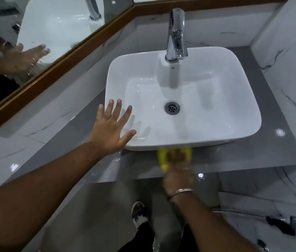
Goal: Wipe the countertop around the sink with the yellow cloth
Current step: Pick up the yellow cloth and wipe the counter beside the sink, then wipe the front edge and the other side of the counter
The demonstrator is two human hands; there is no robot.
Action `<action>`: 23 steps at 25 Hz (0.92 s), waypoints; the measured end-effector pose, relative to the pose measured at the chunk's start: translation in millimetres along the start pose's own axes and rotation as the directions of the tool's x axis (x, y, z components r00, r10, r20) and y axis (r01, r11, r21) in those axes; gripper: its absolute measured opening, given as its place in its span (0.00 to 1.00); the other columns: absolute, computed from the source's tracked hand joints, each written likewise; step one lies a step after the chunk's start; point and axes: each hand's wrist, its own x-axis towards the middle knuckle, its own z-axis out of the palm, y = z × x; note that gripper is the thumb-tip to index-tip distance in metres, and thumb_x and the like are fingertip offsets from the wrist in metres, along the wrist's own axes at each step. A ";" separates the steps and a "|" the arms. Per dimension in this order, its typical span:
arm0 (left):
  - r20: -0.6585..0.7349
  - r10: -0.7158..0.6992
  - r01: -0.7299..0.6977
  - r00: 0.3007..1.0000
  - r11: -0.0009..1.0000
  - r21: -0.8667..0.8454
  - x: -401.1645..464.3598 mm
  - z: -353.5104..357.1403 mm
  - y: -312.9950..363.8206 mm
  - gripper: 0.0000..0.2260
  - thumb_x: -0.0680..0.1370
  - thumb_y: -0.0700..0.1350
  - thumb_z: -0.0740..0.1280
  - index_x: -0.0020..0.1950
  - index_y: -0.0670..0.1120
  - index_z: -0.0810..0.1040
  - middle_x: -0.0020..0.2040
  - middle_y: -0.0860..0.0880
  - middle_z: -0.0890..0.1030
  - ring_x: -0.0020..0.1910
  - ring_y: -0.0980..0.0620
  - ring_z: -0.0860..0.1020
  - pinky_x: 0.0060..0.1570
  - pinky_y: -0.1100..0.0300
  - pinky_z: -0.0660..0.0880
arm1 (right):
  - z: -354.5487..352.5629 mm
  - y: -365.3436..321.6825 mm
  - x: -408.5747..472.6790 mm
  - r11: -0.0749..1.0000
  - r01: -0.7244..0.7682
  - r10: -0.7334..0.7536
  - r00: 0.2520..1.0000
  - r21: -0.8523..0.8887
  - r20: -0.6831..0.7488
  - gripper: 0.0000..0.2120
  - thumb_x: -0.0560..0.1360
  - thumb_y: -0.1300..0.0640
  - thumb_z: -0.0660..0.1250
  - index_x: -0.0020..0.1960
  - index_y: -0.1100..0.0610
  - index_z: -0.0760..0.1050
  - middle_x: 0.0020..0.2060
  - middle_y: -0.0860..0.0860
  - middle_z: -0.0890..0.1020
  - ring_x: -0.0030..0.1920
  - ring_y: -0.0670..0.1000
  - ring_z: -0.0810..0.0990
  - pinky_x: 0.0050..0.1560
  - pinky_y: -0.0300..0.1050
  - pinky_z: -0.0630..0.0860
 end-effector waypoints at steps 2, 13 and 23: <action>0.012 -0.022 0.022 1.000 1.000 -0.016 -1.2 -0.9 0.7 0.35 0.77 0.69 0.42 0.78 0.51 0.53 0.79 0.41 0.52 0.78 0.39 0.47 0.73 0.37 0.43 | 24.7 -48.8 -33.7 0.891 0.455 -0.444 0.870 -0.001 0.214 0.31 0.63 0.55 0.64 0.66 0.48 0.66 0.69 0.56 0.72 0.68 0.63 0.70 0.67 0.53 0.67; 0.002 -0.034 0.034 0.999 0.999 -0.022 -1.4 -1.2 5.4 0.35 0.76 0.69 0.43 0.78 0.51 0.56 0.79 0.42 0.53 0.78 0.38 0.48 0.72 0.35 0.42 | -123.1 242.3 109.5 0.926 -0.302 0.334 0.936 -0.227 0.116 0.30 0.74 0.49 0.50 0.75 0.58 0.53 0.73 0.69 0.51 0.71 0.72 0.51 0.70 0.65 0.53; 0.097 -0.061 0.059 0.993 0.998 0.021 -1.6 -3.9 1.6 0.36 0.76 0.70 0.40 0.79 0.52 0.49 0.80 0.43 0.50 0.78 0.40 0.44 0.71 0.34 0.38 | -50.4 13.1 13.4 0.923 0.384 -0.315 0.784 -0.020 0.534 0.26 0.76 0.55 0.55 0.73 0.50 0.57 0.75 0.57 0.58 0.74 0.61 0.56 0.70 0.57 0.63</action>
